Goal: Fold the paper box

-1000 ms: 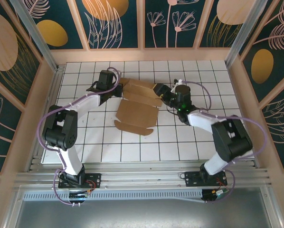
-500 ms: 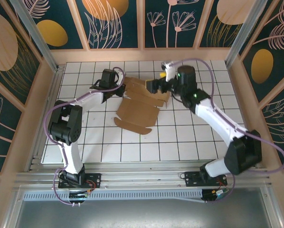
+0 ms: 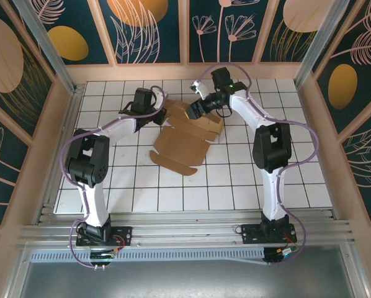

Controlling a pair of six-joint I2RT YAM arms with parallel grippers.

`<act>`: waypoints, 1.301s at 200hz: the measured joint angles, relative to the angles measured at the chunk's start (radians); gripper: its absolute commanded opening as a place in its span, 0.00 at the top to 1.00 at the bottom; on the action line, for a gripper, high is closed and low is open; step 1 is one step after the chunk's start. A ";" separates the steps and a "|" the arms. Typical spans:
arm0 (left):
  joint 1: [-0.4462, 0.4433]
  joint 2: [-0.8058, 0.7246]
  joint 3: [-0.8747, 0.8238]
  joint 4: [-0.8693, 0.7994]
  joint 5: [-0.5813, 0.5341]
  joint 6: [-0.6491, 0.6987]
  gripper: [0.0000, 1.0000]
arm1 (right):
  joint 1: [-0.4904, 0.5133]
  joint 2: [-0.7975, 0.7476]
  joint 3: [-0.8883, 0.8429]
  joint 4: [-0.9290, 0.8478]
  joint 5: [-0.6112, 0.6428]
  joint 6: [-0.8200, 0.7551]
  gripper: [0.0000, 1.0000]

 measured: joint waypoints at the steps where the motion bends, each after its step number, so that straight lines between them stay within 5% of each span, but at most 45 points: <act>1: 0.000 0.000 0.000 0.000 0.000 0.000 1.00 | 0.000 0.000 0.000 -0.002 -0.001 0.002 0.26; 77: 0.000 0.024 0.060 -0.075 0.054 -0.065 1.00 | -0.020 -0.003 -0.035 0.014 -0.046 0.028 0.51; 159: 0.003 0.045 0.142 -0.157 0.188 -0.333 1.00 | -0.010 -0.101 -0.196 0.159 0.024 0.089 0.54; 260: 0.004 0.231 0.473 -0.380 0.224 -0.421 0.95 | 0.012 -0.185 -0.340 0.312 0.177 0.113 0.56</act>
